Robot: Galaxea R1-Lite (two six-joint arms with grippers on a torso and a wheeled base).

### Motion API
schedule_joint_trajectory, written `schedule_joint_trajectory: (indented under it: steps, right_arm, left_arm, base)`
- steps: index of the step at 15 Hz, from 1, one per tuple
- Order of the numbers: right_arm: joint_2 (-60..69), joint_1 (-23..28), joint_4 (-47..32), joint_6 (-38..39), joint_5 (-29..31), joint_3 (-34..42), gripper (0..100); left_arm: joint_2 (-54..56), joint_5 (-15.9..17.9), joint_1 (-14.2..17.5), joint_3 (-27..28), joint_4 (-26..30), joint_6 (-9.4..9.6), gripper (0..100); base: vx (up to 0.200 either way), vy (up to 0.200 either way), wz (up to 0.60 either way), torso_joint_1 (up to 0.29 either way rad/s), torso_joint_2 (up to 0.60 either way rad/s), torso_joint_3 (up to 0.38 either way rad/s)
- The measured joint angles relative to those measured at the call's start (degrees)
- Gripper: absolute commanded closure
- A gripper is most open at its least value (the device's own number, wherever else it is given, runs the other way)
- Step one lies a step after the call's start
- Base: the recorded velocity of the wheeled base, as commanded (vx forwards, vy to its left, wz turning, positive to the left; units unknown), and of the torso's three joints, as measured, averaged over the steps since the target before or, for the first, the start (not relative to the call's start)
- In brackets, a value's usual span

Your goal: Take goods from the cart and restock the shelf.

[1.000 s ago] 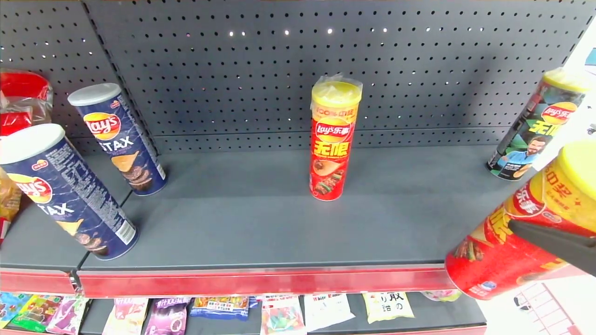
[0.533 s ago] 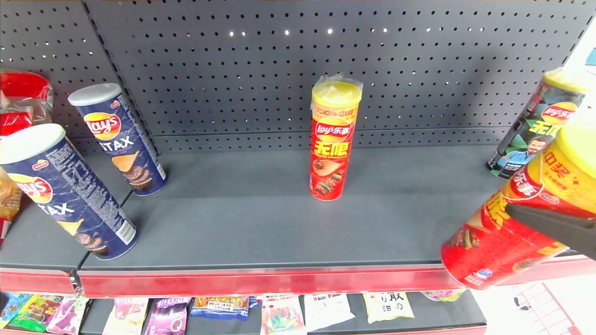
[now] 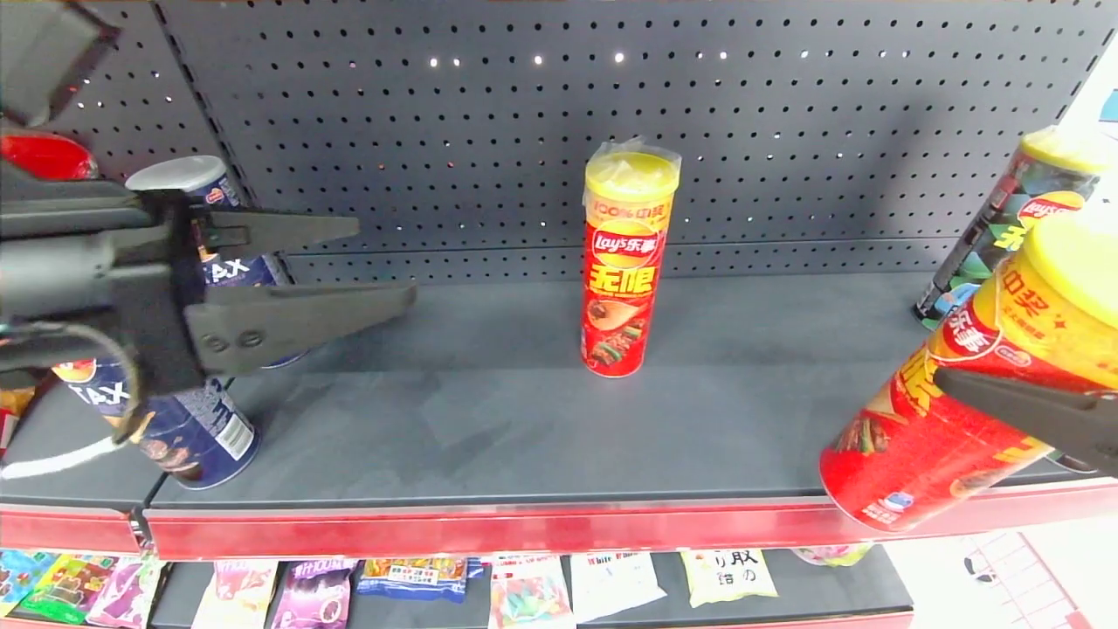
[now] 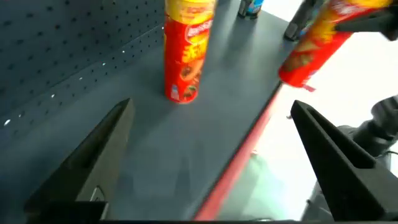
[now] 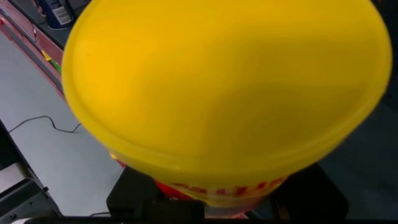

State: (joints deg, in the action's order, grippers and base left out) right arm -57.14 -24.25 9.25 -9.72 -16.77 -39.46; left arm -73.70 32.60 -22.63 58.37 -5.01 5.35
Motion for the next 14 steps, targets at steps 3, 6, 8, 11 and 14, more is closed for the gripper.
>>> schedule_joint_trajectory:
  steps: [3,6,8,11,14]
  right_arm:
    - [-1.18,0.0,0.05,-0.02,0.0,-2.07,100]
    - [-2.39,0.07,-0.04,0.0,0.11,-3.82,100]
    - [-2.76,0.07,-0.04,-0.02,0.16,-4.19,100]
    - [-3.02,0.79,-0.06,0.0,0.2,-4.3,100]
    - [-3.08,1.18,-0.09,-0.02,0.2,-4.36,100]
  left_arm:
    - [-10.5,1.1,-1.29,8.02,-0.13,3.57,0]
    - [-17.7,3.06,-3.61,13.68,-0.11,4.36,0]
    - [-20.7,4.82,-4.41,15.42,-0.11,4.72,0]
    - [-24.77,5.39,-4.63,18.75,-0.1,6.94,0]
    - [-29.27,6.42,-4.77,24.3,0.0,7.49,0]
  base:
    - [0.0,0.0,0.0,0.0,0.0,0.0]
    - [0.0,0.0,0.0,0.0,0.0,0.0]
    - [0.0,0.0,0.0,0.0,0.0,0.0]
    - [0.0,0.0,0.0,0.0,0.0,0.0]
    - [0.0,0.0,0.0,0.0,0.0,0.0]
